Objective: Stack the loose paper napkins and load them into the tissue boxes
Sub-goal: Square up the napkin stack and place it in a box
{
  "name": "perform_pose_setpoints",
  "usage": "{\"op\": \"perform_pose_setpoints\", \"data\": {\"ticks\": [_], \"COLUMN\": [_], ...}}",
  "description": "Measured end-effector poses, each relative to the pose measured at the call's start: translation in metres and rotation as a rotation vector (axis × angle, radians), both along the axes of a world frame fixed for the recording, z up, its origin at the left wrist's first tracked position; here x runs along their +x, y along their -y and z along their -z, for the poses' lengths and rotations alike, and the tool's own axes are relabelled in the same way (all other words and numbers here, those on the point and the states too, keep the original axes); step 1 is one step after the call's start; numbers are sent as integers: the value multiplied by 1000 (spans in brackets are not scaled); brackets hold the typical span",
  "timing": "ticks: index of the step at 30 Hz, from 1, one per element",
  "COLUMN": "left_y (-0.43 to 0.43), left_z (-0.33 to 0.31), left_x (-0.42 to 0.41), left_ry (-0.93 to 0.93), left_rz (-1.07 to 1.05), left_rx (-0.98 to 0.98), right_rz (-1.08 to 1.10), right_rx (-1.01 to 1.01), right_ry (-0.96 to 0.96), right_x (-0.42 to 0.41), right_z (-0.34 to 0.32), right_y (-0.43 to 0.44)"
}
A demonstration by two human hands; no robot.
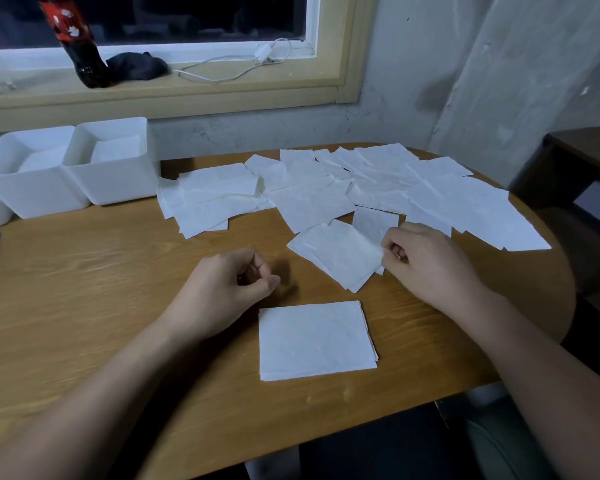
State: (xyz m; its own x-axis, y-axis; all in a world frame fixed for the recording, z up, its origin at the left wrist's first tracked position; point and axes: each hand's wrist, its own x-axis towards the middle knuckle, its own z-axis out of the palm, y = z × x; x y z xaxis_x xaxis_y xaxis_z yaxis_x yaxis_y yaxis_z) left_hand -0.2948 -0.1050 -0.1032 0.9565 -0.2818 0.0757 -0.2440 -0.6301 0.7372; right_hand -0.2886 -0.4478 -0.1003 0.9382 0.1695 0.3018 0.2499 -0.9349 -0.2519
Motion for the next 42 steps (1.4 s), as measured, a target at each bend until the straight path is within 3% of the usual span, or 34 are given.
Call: {"op": "perform_pose_setpoints", "data": {"ticks": [4, 11, 16, 22, 28, 33, 42], "left_y": [-1, 4, 4, 5, -1, -5, -7], "left_z": [-3, -7, -10, -17, -23, -23, -20], "left_x": [-1, -4, -8, -8, -8, -7, -6], "left_ry": [-20, -77, -269, -407, -396, -439, -478], "left_rz": [-1, 8, 63, 45, 113, 116, 185], "left_rx": [-46, -232, -410, -657, -484, -323, -30], "right_rz": [-77, -237, -365, -177, 35, 112, 116], "right_rx": [165, 366, 468, 737, 955, 907, 639], "right_ry": [71, 28, -51, -216, -442, -536, -619], "right_x": [-15, -50, -64, -63, -70, -81, -96], "right_z": [-20, -61, -78, -65, -38, -23, -20], "right_y": [-12, -47, -57, -52, -55, -54, -58]}}
